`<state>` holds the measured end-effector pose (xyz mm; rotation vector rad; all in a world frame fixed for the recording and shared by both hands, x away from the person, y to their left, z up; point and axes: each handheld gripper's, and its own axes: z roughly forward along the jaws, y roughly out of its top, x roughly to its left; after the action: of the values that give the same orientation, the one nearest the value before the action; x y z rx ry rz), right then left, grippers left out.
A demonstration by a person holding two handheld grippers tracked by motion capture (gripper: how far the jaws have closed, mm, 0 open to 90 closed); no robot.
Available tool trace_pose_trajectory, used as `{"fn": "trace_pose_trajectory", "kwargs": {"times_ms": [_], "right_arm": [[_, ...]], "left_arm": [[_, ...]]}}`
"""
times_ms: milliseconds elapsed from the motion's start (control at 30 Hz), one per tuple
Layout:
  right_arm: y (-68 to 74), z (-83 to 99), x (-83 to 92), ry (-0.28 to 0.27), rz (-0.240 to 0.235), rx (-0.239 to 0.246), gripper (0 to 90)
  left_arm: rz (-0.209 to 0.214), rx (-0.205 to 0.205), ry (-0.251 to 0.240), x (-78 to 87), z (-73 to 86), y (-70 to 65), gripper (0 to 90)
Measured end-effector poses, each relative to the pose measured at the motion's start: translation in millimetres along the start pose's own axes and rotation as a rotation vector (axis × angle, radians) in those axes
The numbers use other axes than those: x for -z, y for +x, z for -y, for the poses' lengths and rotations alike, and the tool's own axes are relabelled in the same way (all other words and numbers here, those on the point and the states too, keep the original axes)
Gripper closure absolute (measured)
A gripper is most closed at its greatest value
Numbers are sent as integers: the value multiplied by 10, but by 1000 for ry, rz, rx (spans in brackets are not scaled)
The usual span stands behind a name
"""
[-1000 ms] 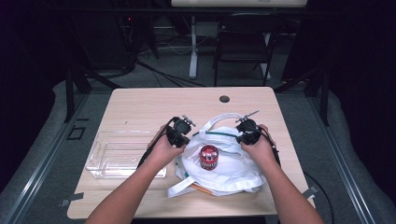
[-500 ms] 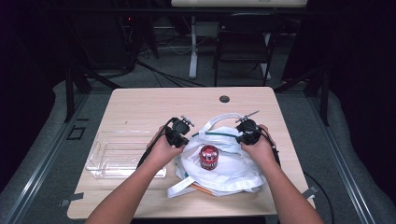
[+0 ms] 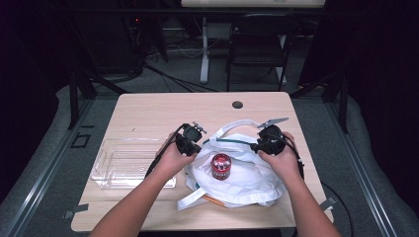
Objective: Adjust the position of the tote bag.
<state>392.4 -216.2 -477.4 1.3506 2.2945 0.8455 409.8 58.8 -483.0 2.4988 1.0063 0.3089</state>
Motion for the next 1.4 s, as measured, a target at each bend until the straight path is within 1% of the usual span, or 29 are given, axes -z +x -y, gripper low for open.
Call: {"fn": "trace_pose_trajectory", "kwargs": {"times_ms": [33,67,167,233,267,300,400,467,500,567,600,667,733,767,800,833,867,900,933,967,1000,1033,1133,1167,1233,1267,1333,1367,1400], "right_arm": [[0,0,0,0,0,0,612],[21,0,55,-12,-3,7,604],[55,5,99,-26,-3,15,599],[92,14,134,-37,-3,20,592],[129,30,162,-51,-3,16,581],[144,35,171,-56,-5,16,573],[183,47,196,-68,-2,21,562],[220,51,219,-89,-8,22,553],[255,49,255,-93,3,26,540],[265,49,266,-97,3,25,541],[276,49,284,-99,-9,22,551],[296,56,302,-108,-21,34,559],[306,68,309,-110,-17,38,565],[306,69,312,-110,-21,40,568],[306,69,315,-115,-24,39,567],[303,70,321,-117,-28,39,567],[303,73,328,-118,-28,38,565],[306,77,337,-122,-27,41,563],[309,82,344,-128,-30,45,562],[316,90,348,-133,-29,47,562],[321,97,349,-137,-29,49,562],[320,110,346,-135,-33,49,562],[312,124,342,-139,-37,46,561],[310,129,344,-137,-34,48,556],[313,139,336,-144,-36,43,545],[316,152,341,-155,-22,41,529],[313,154,346,-147,-17,45,525],[313,158,346,-147,-17,44,525],[316,163,344,-153,-25,38,525]], "left_arm": [[0,0,0,0,0,0,861],[1,-3,-3,10,-5,-1,859],[-1,-7,-4,27,-15,-2,855],[-2,-11,-17,42,-20,-1,848],[5,-12,-18,53,-23,5,832],[-1,-21,-9,73,-28,7,825],[6,-21,-12,92,-28,9,799],[8,-23,-3,107,-33,14,772],[7,-28,-6,133,-38,15,745],[11,-31,-10,144,-43,15,733],[10,-39,-9,155,-48,9,721],[17,-59,-11,173,-63,-5,696],[19,-83,8,187,-81,-12,665],[16,-104,10,195,-91,-19,650],[20,-109,3,204,-98,-31,649],[29,-116,2,218,-108,-37,640],[29,-116,-4,223,-115,-52,629],[34,-125,2,233,-126,-63,618],[43,-128,-7,244,-134,-72,613],[59,-131,-18,253,-142,-73,606],[76,-130,-18,265,-154,-84,596],[78,-135,-20,273,-159,-92,578],[91,-169,-23,306,-188,-126,559],[107,-172,-33,314,-197,-132,545],[152,-165,-52,335,-217,-136,530],[150,-181,-51,345,-231,-142,503],[139,-197,-39,354,-256,-170,501],[146,-205,-26,349,-270,-183,485],[157,-227,-8,338,-282,-202,476]]}}
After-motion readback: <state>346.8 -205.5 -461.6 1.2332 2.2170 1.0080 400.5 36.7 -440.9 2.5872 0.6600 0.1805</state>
